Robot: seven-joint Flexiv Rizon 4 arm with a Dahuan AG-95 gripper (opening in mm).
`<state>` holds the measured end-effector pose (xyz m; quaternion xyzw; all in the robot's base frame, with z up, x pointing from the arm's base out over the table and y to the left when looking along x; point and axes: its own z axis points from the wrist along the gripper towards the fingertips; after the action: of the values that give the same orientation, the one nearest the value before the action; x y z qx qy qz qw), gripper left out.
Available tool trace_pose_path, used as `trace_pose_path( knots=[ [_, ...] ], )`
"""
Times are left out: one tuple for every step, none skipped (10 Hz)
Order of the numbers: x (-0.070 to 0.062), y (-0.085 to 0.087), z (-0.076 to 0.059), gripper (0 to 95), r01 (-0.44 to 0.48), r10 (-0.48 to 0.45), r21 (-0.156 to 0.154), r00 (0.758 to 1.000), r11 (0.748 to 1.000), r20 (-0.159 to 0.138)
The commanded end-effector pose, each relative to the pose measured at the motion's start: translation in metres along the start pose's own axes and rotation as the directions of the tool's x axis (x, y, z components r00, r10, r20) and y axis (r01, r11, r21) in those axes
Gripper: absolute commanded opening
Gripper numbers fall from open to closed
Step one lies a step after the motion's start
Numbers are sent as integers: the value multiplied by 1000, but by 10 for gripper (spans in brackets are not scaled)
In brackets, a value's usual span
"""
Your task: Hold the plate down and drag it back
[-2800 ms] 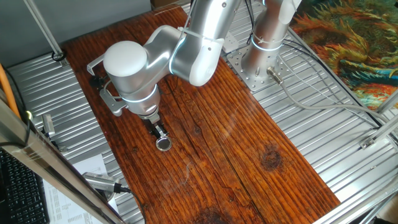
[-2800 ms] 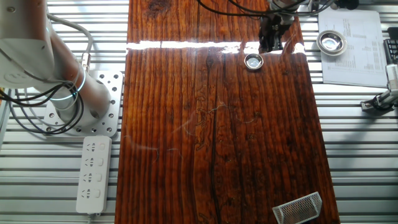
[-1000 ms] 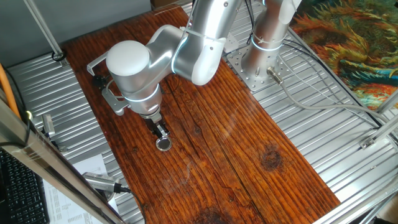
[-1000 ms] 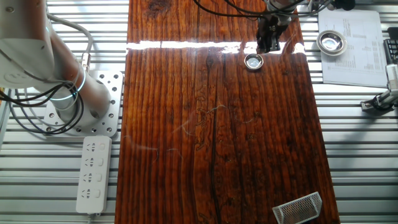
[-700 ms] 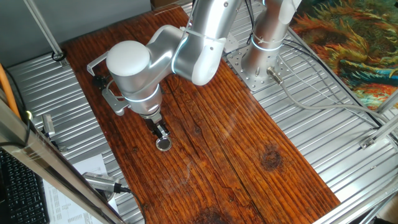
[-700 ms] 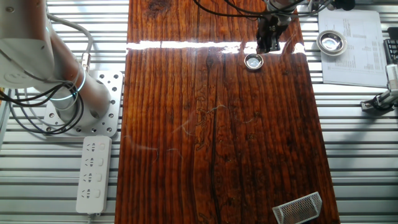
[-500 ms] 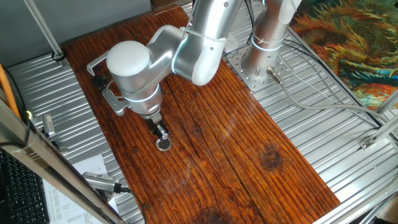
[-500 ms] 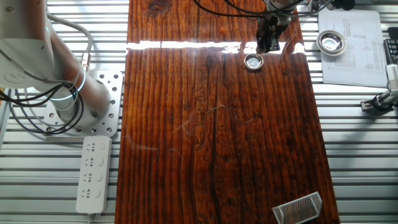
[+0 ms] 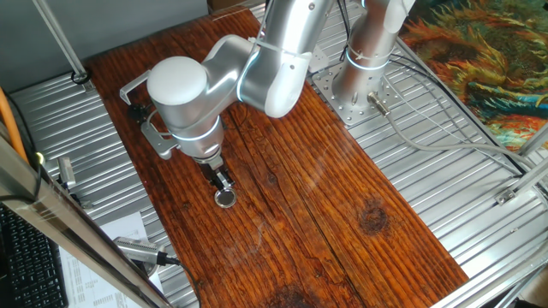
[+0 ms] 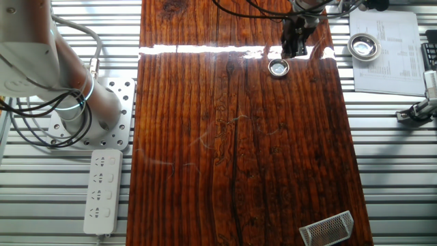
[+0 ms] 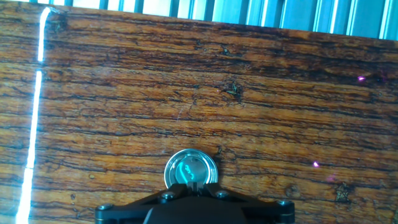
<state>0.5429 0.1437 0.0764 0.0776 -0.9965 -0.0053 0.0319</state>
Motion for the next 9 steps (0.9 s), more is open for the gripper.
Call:
trace_pose_path(
  knots=[
    [0,0,0,0,1,-1,1,1000,1000,0],
    [0,0,0,0,-1,1,1,1000,1000,0],
    [1,0,0,0,-1,1,1,1000,1000,0],
    [1,0,1,0,-1,1,1,1000,1000,0],
    [1,1,1,0,-2,2,1,1000,1000,1],
    [2,1,1,0,-2,2,2,1000,1000,1],
    [2,1,1,0,-2,2,2,1000,1000,0],
    [2,1,2,0,-2,2,2,1000,1000,0],
    [2,1,2,0,-2,2,2,1000,1000,0]
  ],
)
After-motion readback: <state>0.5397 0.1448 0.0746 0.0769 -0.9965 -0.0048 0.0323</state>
